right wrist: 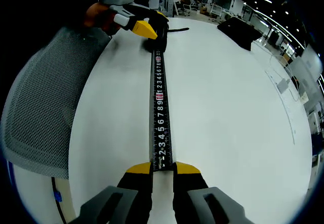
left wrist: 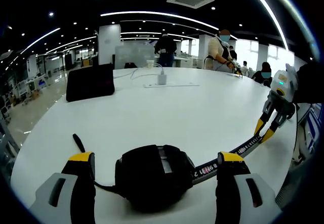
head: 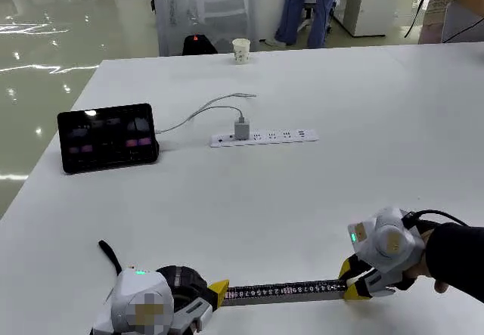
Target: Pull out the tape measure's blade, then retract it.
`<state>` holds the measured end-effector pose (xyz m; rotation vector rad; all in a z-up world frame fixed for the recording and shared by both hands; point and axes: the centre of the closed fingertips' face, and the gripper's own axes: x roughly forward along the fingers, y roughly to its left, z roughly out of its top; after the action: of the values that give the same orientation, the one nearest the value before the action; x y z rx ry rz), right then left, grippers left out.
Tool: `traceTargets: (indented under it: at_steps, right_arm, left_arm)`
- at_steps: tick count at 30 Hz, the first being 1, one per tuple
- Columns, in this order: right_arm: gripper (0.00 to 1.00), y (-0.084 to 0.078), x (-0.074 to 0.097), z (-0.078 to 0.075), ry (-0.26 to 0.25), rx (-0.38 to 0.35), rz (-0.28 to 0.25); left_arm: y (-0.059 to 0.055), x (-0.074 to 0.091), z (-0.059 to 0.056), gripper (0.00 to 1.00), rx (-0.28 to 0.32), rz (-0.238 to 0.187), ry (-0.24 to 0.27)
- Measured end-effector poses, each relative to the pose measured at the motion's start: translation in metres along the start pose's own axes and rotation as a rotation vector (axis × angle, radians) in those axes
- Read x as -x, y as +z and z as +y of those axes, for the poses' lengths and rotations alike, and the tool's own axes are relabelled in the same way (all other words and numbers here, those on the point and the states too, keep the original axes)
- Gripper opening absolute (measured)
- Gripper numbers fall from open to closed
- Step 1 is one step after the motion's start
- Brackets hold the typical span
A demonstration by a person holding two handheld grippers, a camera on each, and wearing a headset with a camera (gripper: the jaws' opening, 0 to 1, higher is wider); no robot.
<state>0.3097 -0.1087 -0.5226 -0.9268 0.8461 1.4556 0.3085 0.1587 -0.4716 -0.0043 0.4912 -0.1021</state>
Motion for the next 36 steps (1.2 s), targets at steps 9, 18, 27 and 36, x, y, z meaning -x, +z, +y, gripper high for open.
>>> traceTargets:
  at_steps: [9,18,27,36]
  right_arm:
    - [0.11,-0.001,0.000,-0.001,0.001,-0.042,-0.001]
    - [0.11,-0.002,0.000,0.000,0.009,-0.045,0.002]
    - [0.11,-0.001,0.000,0.000,0.003,-0.074,0.009]
    - [0.11,0.001,-0.001,-0.001,-0.001,-0.083,0.010]
  left_arm:
    - [-0.010,-0.001,0.002,0.80,0.047,0.036,0.015]
    - [-0.015,-0.007,0.003,0.68,0.063,0.081,0.042]
    - [-0.019,-0.008,0.003,0.65,0.068,0.121,0.024]
    - [-0.020,-0.007,0.002,0.64,0.053,0.135,0.026]
